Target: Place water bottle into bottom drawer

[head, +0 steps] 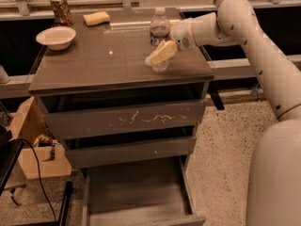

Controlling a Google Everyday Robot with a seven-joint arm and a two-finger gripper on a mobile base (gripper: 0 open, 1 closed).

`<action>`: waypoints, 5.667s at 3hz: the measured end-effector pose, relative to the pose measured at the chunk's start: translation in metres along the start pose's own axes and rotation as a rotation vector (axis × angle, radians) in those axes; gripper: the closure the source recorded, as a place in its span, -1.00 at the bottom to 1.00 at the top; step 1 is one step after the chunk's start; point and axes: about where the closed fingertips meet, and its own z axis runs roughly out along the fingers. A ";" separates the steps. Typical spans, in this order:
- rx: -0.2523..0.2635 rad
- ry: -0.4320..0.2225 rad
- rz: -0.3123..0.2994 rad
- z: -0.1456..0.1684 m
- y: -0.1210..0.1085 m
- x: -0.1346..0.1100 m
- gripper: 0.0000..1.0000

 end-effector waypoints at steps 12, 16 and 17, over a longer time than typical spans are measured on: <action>0.030 0.065 -0.037 -0.106 0.075 -0.077 1.00; -0.028 0.101 -0.025 -0.121 0.183 -0.055 1.00; -0.045 0.087 -0.030 -0.120 0.225 -0.038 1.00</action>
Offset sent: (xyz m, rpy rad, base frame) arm 0.0006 0.0037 -0.0042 -0.0028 0.0091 0.0008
